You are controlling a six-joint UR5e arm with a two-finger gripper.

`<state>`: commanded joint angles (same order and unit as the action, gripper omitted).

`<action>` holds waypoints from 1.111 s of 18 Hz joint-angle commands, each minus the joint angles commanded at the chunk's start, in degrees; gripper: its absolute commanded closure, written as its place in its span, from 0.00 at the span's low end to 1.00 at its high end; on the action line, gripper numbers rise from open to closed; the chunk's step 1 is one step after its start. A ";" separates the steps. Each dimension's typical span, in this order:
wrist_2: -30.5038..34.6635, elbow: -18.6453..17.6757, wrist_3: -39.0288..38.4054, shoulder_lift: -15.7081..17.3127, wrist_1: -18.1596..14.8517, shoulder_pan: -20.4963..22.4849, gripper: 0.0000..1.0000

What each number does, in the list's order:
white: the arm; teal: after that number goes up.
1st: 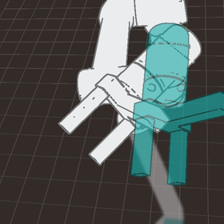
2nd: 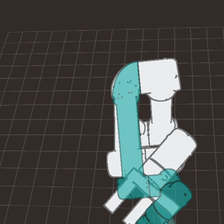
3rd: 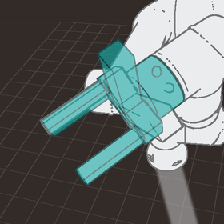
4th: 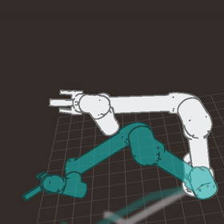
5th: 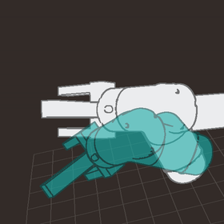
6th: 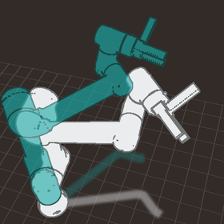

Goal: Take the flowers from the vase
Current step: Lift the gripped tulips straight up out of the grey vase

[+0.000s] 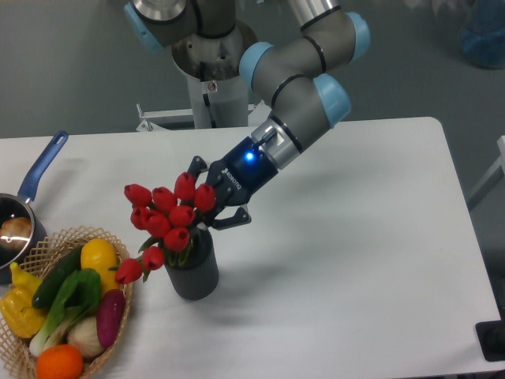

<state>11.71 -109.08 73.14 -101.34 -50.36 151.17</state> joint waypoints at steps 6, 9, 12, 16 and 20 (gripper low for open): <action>-2.56 1.06 -2.56 0.62 0.00 0.97 0.64; -2.91 1.06 -2.82 0.97 -0.09 0.97 0.64; -4.49 1.15 -4.84 1.67 -0.18 1.41 0.64; -5.55 1.68 -7.92 2.73 -0.18 2.37 0.65; -7.40 1.68 -8.27 3.43 -0.35 2.47 0.65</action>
<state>4.31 -107.40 64.87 -97.91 -50.71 153.63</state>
